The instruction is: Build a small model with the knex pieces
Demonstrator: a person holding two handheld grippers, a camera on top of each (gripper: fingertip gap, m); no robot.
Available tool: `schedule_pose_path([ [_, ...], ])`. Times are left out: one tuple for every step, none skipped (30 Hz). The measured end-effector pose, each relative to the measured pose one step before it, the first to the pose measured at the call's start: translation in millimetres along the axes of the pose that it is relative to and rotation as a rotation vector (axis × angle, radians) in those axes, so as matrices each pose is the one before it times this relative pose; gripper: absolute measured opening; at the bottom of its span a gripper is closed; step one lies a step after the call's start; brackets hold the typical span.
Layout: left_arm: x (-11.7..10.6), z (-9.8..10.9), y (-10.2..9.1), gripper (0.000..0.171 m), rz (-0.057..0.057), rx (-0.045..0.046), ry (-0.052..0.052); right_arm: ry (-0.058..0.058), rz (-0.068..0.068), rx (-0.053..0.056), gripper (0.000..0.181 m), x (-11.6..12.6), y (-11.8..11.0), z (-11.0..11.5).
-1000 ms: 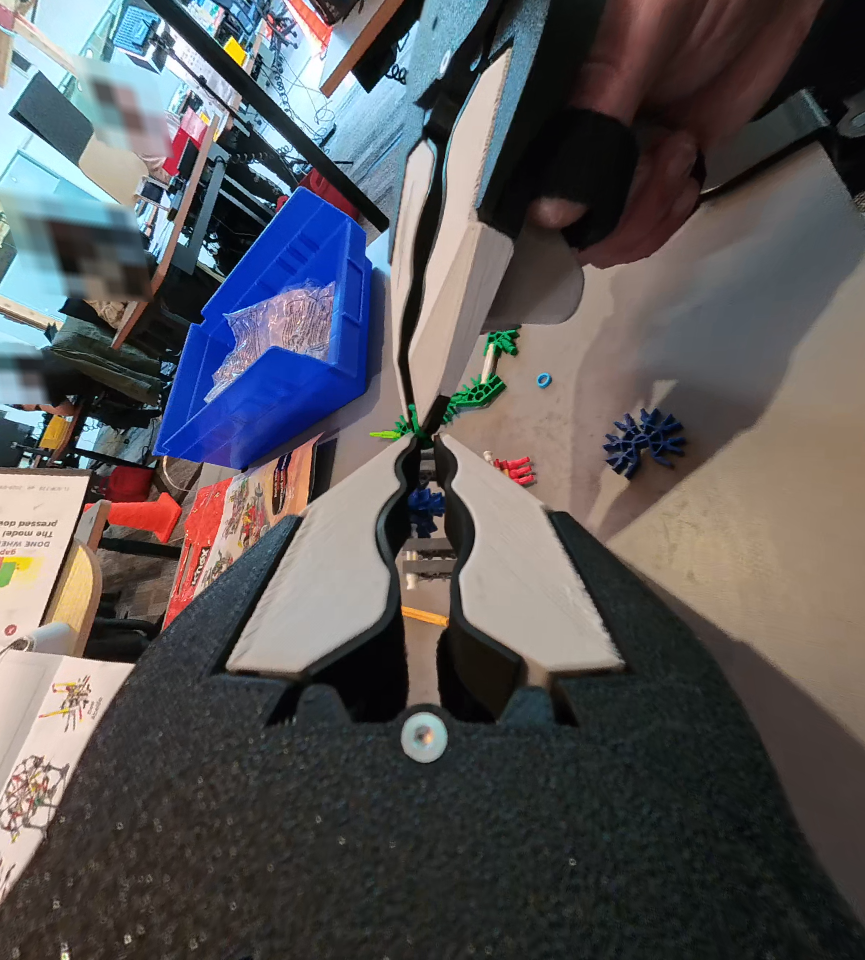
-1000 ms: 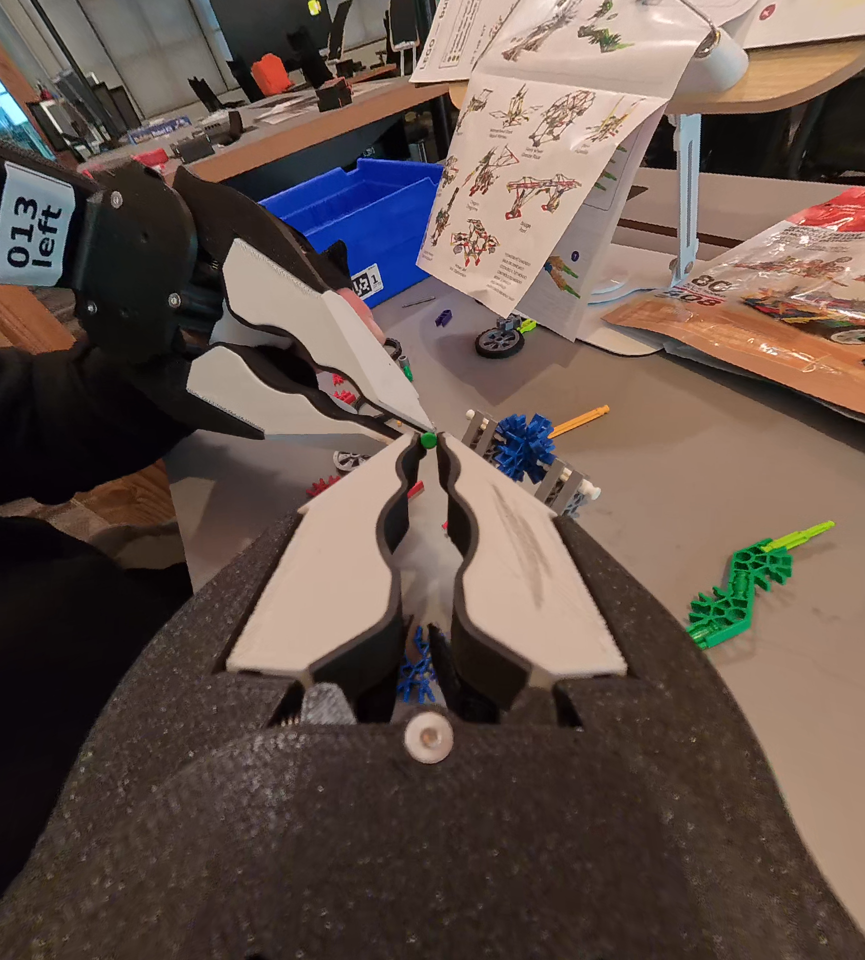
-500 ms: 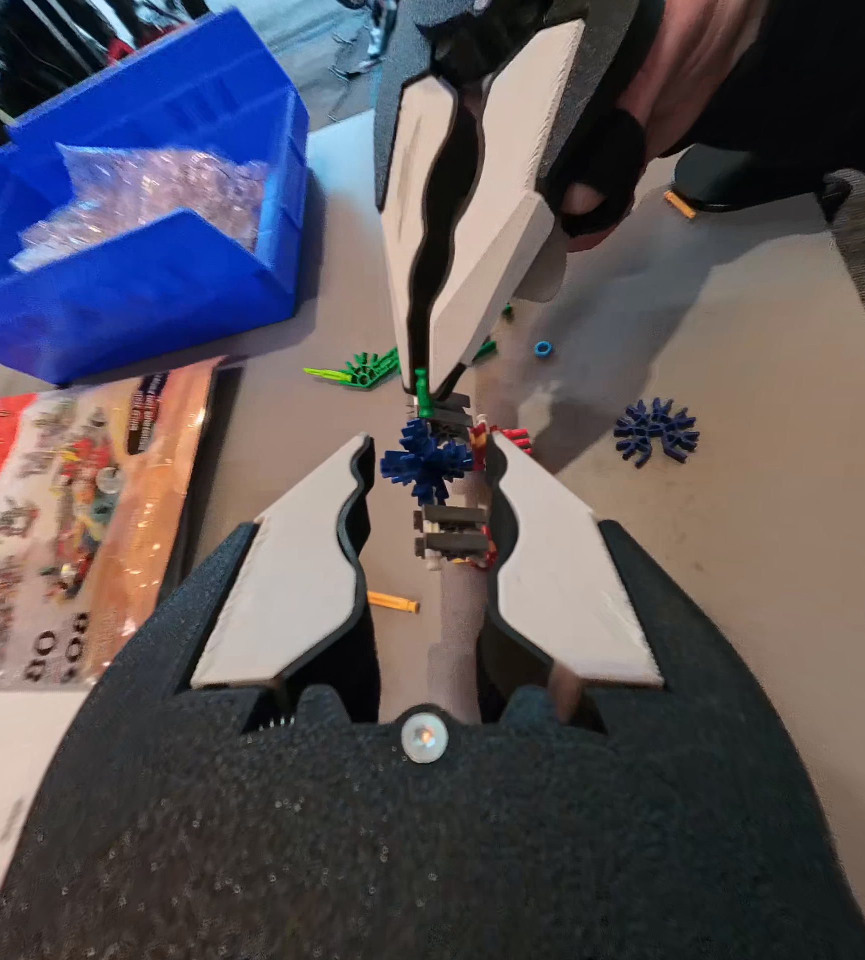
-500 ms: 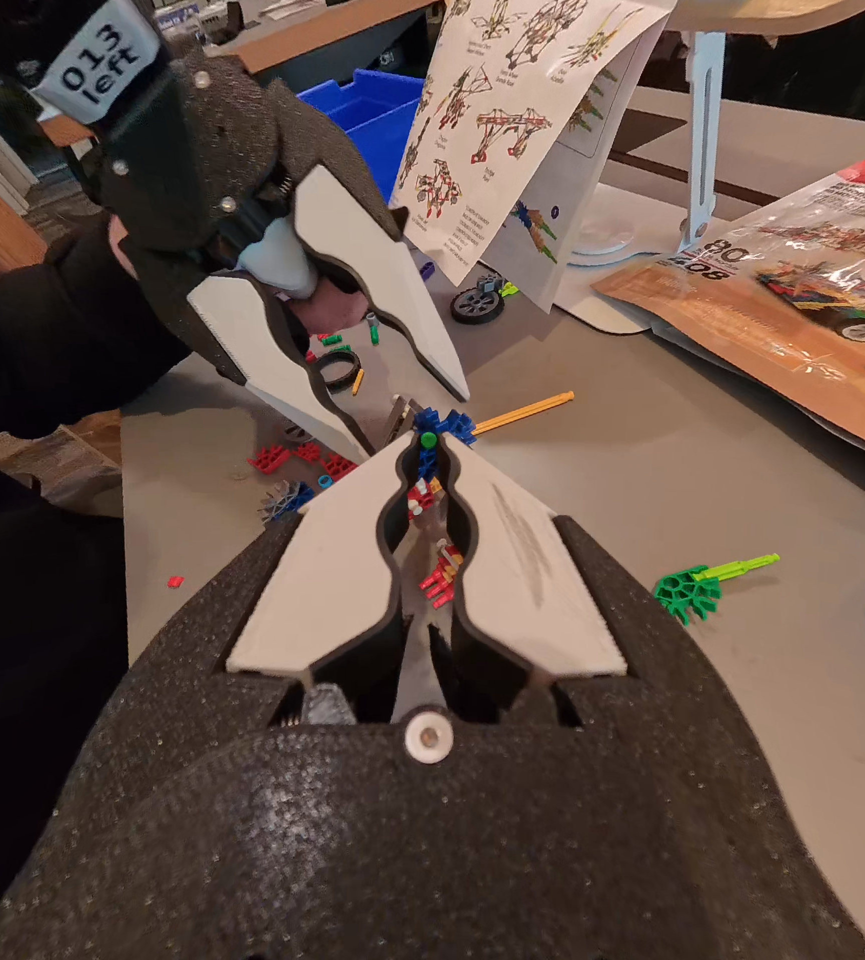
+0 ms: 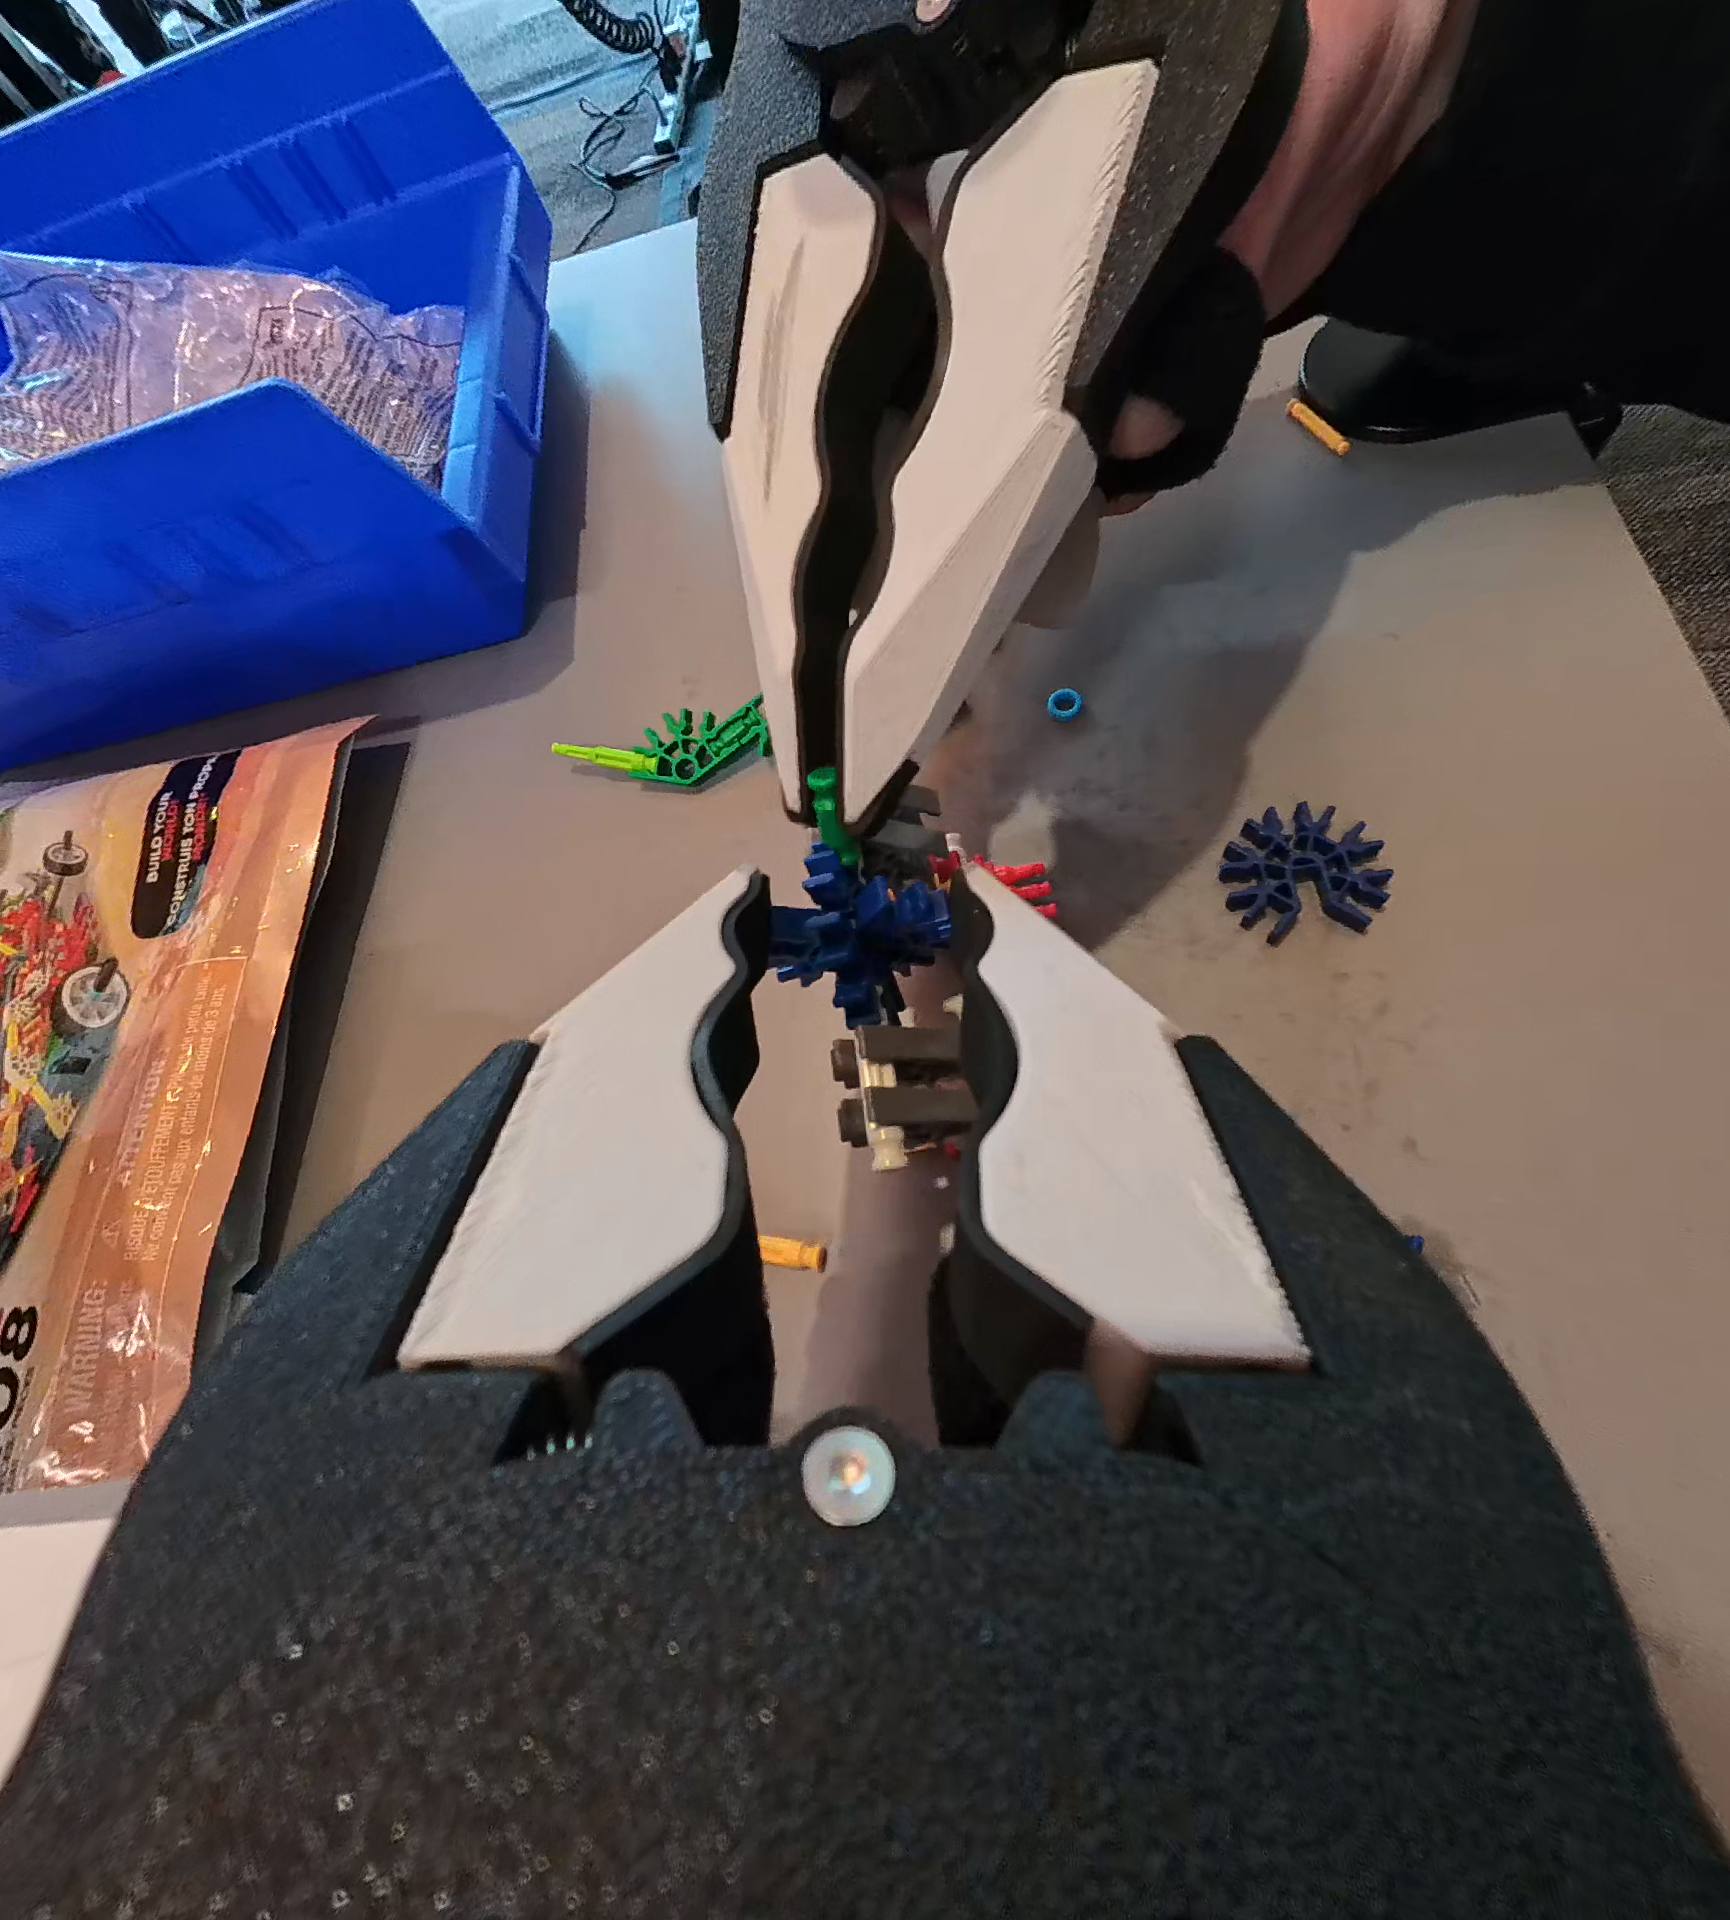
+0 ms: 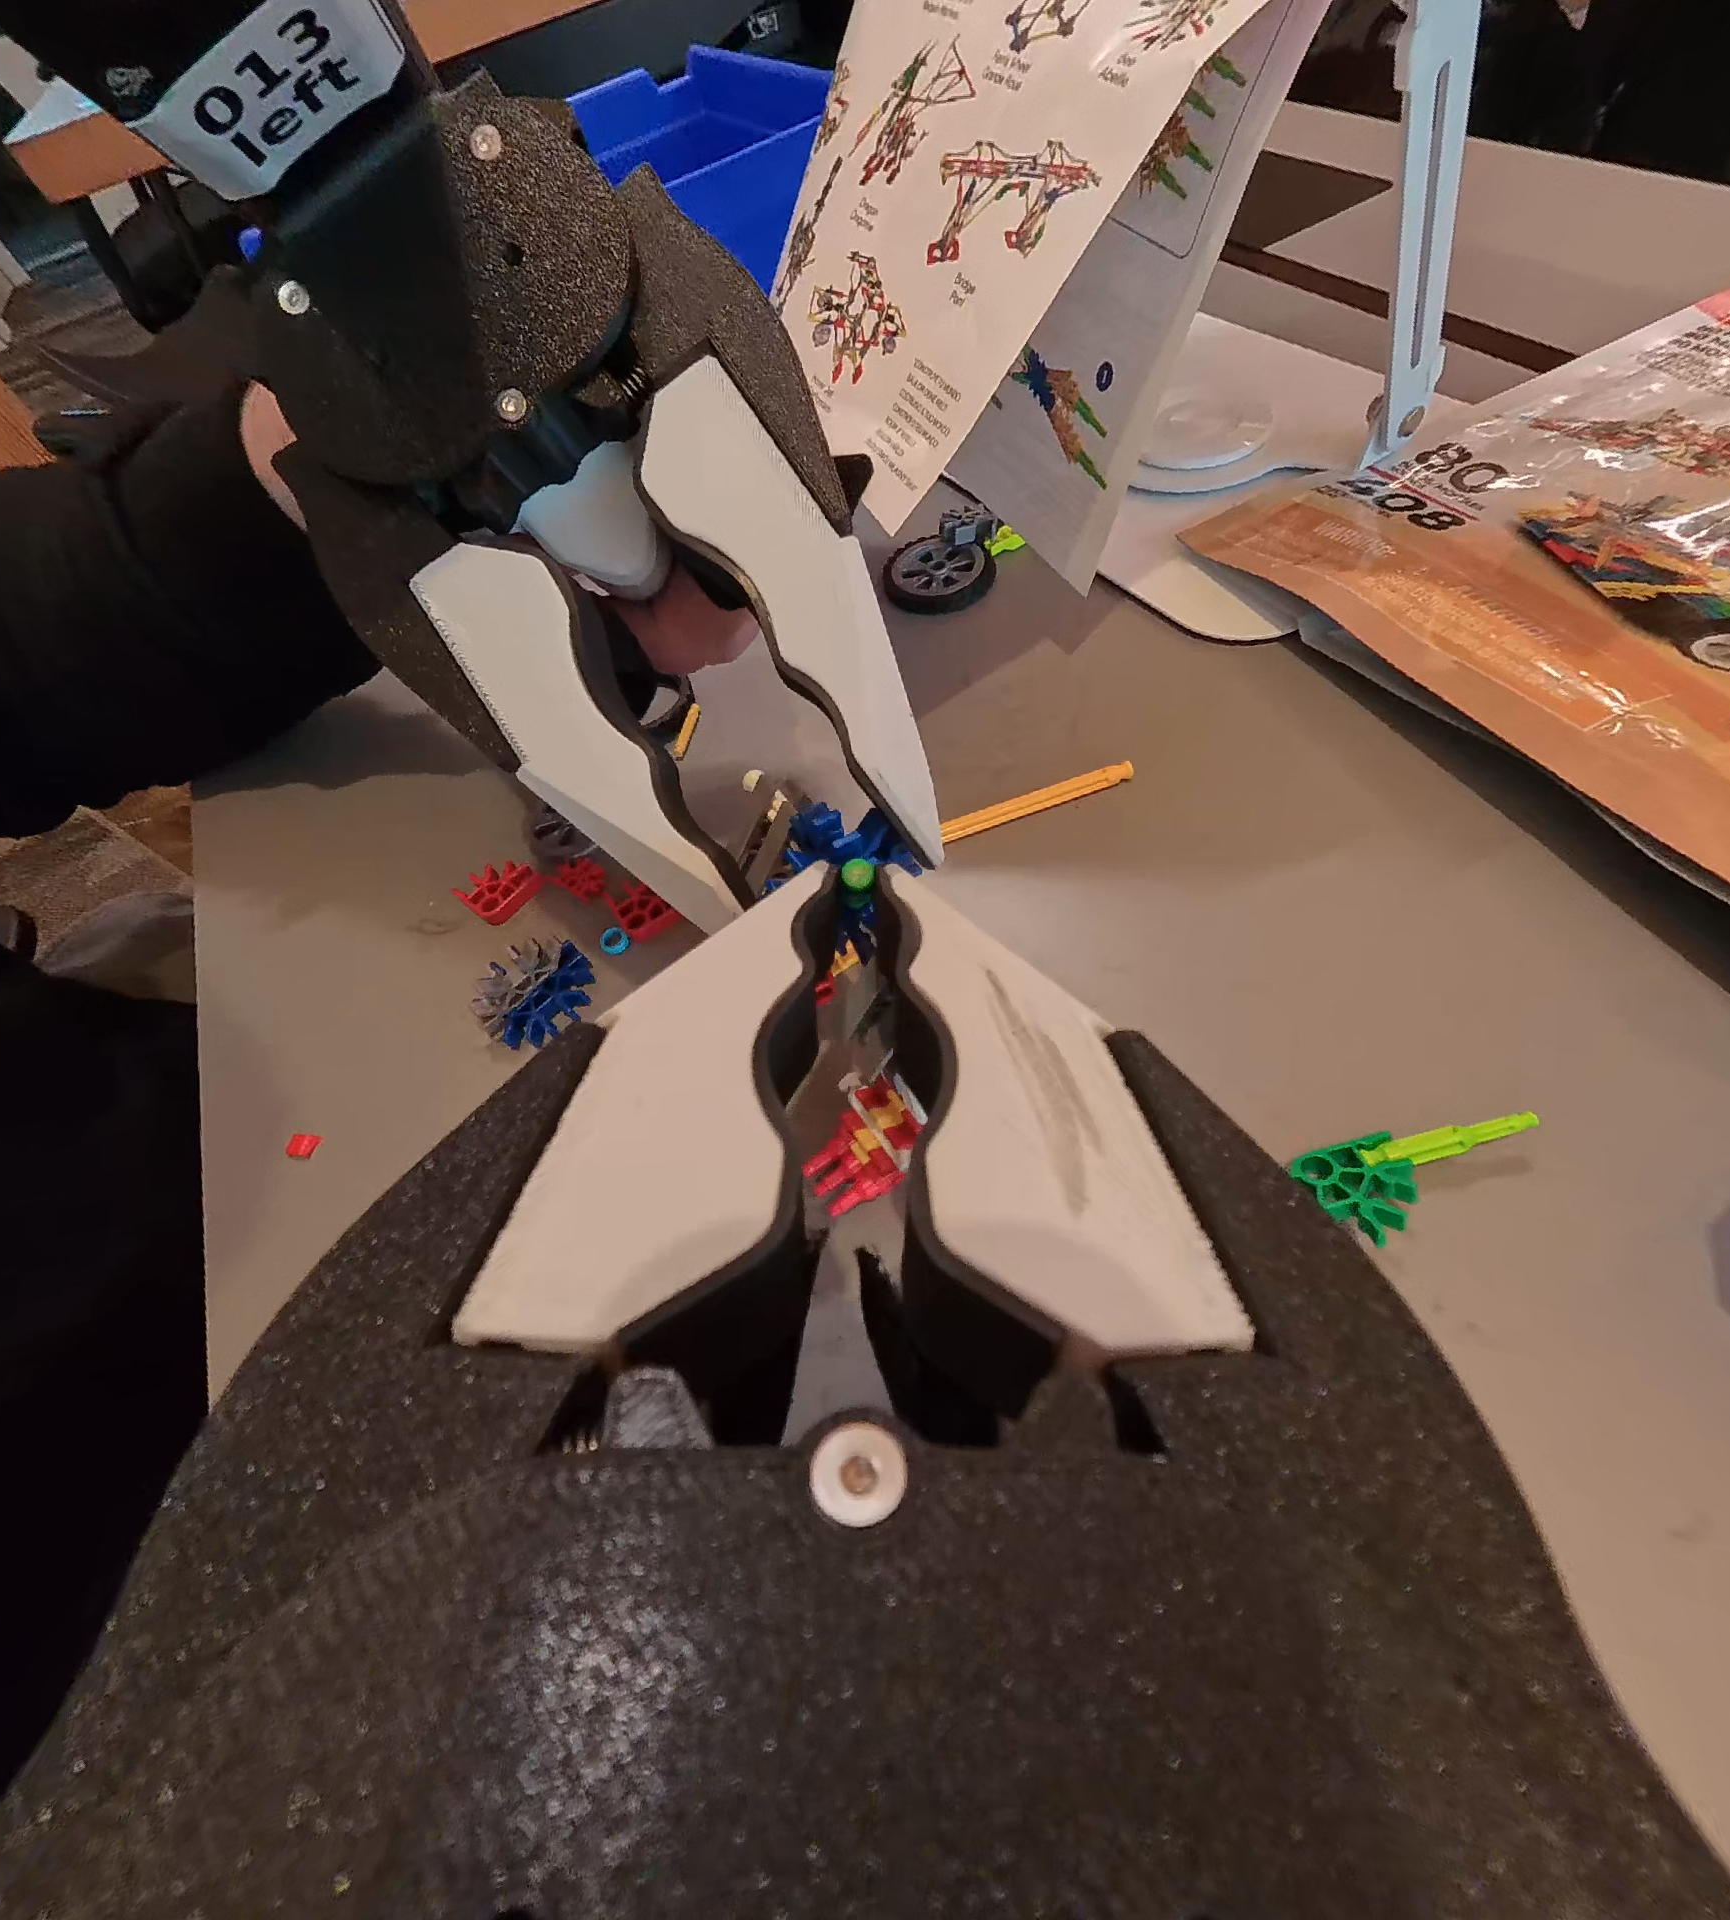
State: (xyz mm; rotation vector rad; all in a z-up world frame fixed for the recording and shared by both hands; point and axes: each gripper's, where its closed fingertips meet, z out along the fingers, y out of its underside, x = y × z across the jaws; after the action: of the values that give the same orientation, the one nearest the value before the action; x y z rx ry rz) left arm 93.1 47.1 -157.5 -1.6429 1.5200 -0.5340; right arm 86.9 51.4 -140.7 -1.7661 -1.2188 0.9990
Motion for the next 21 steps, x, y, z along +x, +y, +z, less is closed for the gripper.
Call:
schedule_pose_path([
  [-0.07,0.04,-0.14,0.034,-0.0036,0.00438,0.0017,0.0001,-0.0008,-0.001,0.005,0.0,0.2,-0.18],
  [0.11,0.2,-0.07,0.034,-0.0025,0.004,0.001,0.0005,-0.0007,0.0005,0.005,0.07,0.08,-0.03],
  [0.22,-0.07,-0.13,0.034,0.0015,0.00266,0.0005,-0.002,-0.0032,0.0007,0.005,-0.48,0.11,-0.21],
  [0.11,0.18,-0.15,0.034,0.0005,0.00212,-0.0014,-0.0039,-0.0018,-0.0011,0.005,-0.69,0.59,-0.19],
  [0.07,0.19,-0.2,0.034,-0.0003,0.00294,-0.0012,-0.0021,0.0027,0.0032,0.005,-0.25,0.21,-0.11],
  [0.26,0.05,-0.1,0.034,-0.0008,0.00355,0.0017,-0.0103,0.0055,0.0035,0.005,-1.37,0.25,-0.13],
  [0.13,-0.11,-0.1,0.034,-0.0008,0.00247,0.0017,-0.012,0.0046,0.0053,0.005,-1.81,0.16,-0.01],
  [-0.03,0.13,0.0,0.034,0.0016,0.00105,-0.0011,-0.0066,0.0034,0.0015,0.005,-0.94,0.67,0.27],
  [-0.01,0.18,-0.16,0.034,0.0015,0.00075,-0.0018,0.006,0.0018,0.0013,0.005,1.11,0.66,0.51],
  [-0.27,0.26,0.12,0.034,-0.0002,-0.00052,-0.0019,0.0089,0.0031,0.0069,0.005,1.8,-0.12,0.44],
  [0.04,0.01,-0.18,0.034,-0.0012,0.00125,0.0014,-0.0018,0.0073,0.0045,0.005,0.16,0.03,0.35],
  [-0.04,0.15,-0.15,0.034,-0.0024,0.00167,0.0014,0.0011,0.0002,0.0009,0.005,0.1,0.62,0.43],
  [0.04,-0.01,0.03,0.034,-0.0015,0.0017,0.0012,0.0021,-0.0024,0.0036,0.005,-0.12,0.06,0.31],
  [0.21,-0.14,0.04,0.034,-0.0017,0.00247,0.0019,0.001,-0.0025,0.003,0.005,-0.26,-0.03,-0.13],
  [0.29,0.04,-0.18,0.034,-0.0019,0.00315,0.0014,0.0003,-0.0002,0.0036,0.005,-0.17,-0.05,-0.19],
  [-0.02,0.15,-0.11,0.034,-0.0006,0.0028,-0.0005,0.0004,0.0015,0.0046,0.005,0.07,-0.12,-0.22],
  [-0.07,0.15,-0.01,0.034,-0.0014,0.00212,0.0002,0.0002,0.0027,0.0039,0.005,0.21,0.05,-0.3],
  [-0.07,0.06,-0.1,0.033,-0.0015,0.00123,0.0002,0.0002,0.0048,0.004,0.005,0.2,-0.08,-0.09],
  [0.03,0.06,-0.02,0.033,0.0001,0.00116,0.0003,0.0003,0.0035,0.0043,0.005,0.1,-0.11,0.0],
  [0.03,0.14,-0.13,0.033,-0.0009,0.00195,0.0004,-0.0006,0.0035,0.0046,0.005,0.05,0.1,-0.1],
  [0.07,0.05,-0.05,0.033,-0.0016,0.00177,0.0005,-0.0016,0.0038,0.0054,0.005,0.04,0.07,-0.09],
])
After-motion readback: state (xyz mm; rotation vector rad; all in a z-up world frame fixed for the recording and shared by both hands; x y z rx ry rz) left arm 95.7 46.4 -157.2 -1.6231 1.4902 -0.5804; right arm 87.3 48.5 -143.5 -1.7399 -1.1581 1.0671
